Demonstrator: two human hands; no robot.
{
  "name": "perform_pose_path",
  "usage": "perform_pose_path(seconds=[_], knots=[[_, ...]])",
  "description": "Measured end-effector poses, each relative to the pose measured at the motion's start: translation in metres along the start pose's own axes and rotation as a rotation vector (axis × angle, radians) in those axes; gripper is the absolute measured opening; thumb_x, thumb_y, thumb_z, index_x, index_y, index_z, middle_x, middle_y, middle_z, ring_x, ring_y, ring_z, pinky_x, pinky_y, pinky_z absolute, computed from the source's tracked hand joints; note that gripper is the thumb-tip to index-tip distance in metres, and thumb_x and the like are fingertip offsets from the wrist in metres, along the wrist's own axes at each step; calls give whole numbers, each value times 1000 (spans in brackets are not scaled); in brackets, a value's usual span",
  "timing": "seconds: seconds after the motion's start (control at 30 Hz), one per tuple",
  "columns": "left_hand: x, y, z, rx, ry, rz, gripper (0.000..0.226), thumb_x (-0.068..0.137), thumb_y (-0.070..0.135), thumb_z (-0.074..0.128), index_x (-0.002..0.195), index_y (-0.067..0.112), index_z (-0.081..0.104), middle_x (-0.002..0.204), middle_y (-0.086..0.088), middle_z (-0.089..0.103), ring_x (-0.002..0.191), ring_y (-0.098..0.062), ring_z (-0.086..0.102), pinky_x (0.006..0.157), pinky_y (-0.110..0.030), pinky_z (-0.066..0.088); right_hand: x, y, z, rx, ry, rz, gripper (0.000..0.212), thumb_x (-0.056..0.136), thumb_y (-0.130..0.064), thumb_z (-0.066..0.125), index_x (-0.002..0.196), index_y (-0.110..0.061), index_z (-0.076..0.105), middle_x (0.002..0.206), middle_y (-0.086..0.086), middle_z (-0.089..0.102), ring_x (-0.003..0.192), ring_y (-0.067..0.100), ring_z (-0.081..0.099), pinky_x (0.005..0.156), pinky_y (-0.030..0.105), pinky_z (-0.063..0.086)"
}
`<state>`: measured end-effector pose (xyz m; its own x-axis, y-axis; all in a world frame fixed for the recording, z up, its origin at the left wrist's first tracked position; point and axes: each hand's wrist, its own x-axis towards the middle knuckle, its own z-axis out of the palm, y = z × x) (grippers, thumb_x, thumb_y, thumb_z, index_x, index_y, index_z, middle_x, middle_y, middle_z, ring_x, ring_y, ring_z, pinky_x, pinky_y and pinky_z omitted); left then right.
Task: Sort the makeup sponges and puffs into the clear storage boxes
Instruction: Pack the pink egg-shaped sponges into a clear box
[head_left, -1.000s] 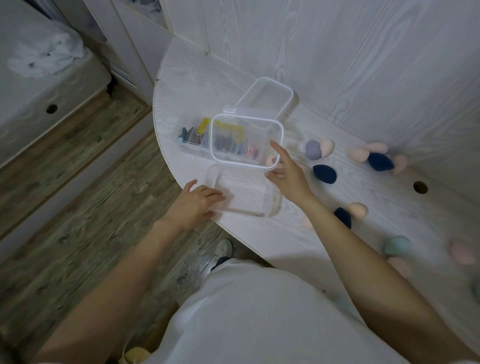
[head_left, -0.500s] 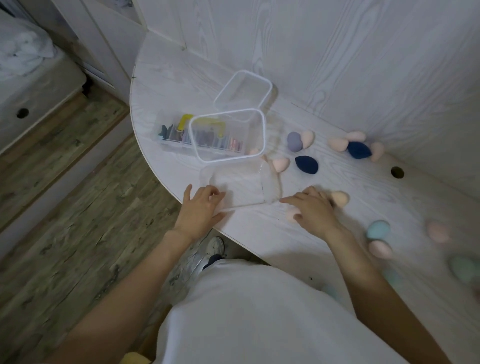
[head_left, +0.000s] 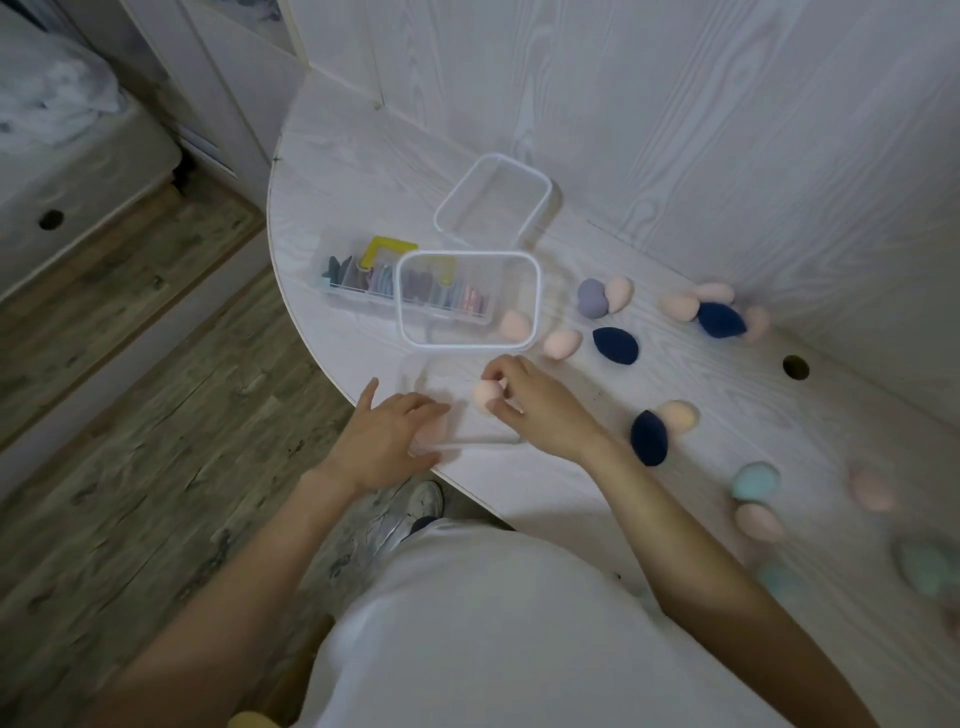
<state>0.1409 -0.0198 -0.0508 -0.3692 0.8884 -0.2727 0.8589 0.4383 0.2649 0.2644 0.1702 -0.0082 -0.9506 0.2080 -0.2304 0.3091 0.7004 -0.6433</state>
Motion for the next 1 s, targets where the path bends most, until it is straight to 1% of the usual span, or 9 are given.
perform_pose_path(seconds=[0.13, 0.27, 0.37, 0.5, 0.63, 0.73, 0.8, 0.87, 1.0], knots=[[-4, 0, -6, -129, 98, -14, 53, 85, 52, 24, 123, 32, 55, 125, 12, 58, 117, -8, 52, 113, -46, -2, 14, -2, 20, -247, -138, 16, 25, 94, -23, 48, 116, -15, 39, 111, 9, 60, 91, 28, 58, 71, 43, 49], [8, -2, -10, -68, 92, -23, 23, 90, 30, 53, 111, 28, 61, 114, 9, 63, 108, -12, 59, 114, -42, 2, 17, 1, 25, -229, -178, 27, 36, 92, -25, 52, 124, -17, 37, 118, 7, 58, 96, 28, 58, 75, 43, 49], [13, -2, -14, -59, 103, -39, 17, 88, 21, 59, 104, 25, 64, 107, 7, 64, 101, -13, 61, 114, -38, 4, 16, 2, 25, -180, -159, 59, 37, 90, -29, 56, 121, -17, 40, 116, 7, 58, 93, 28, 58, 76, 42, 49], [9, -3, -15, -19, 84, -12, 16, 90, 30, 53, 95, 25, 67, 104, 10, 65, 100, -10, 61, 114, -41, 1, 20, 1, 23, -174, -140, 94, 35, 91, -36, 55, 122, -22, 48, 116, 8, 48, 93, 30, 57, 80, 38, 47], [-1, -1, -10, -28, 41, 29, 28, 87, 48, 54, 101, 27, 65, 111, 14, 61, 103, -7, 59, 114, -43, 1, 26, -7, 27, -208, -238, 155, 43, 91, -28, 58, 132, -20, 50, 125, 11, 39, 103, 35, 54, 91, 38, 44], [-5, -2, -1, -21, 68, 54, 27, 78, 34, 70, 103, 23, 65, 111, 8, 61, 97, -14, 64, 114, -46, 8, 28, -15, 33, -235, -327, 179, 46, 93, -17, 48, 139, -16, 42, 130, 13, 36, 106, 37, 53, 91, 42, 44], [-5, -1, 4, -19, 128, 59, 26, 70, 20, 78, 93, 19, 67, 99, 4, 65, 85, -18, 67, 110, -49, 20, 29, -19, 39, -292, -337, 163, 41, 93, -14, 45, 134, -10, 47, 129, 14, 42, 106, 36, 54, 90, 41, 45], [-5, 0, 6, -24, 175, 56, 28, 63, 14, 82, 87, 18, 67, 91, 3, 66, 78, -18, 67, 105, -51, 29, 30, -22, 42, -344, -226, 162, 34, 92, -18, 52, 123, -6, 52, 120, 14, 53, 102, 34, 56, 83, 38, 47], [-1, 11, 10, -11, 237, 18, 32, 64, 19, 81, 93, 18, 66, 89, 3, 66, 78, -19, 67, 103, -49, 32, 33, -24, 42, -294, -97, 225, 41, 84, -43, 65, 98, -6, 56, 92, 8, 59, 80, 26, 56, 64, 35, 42]])
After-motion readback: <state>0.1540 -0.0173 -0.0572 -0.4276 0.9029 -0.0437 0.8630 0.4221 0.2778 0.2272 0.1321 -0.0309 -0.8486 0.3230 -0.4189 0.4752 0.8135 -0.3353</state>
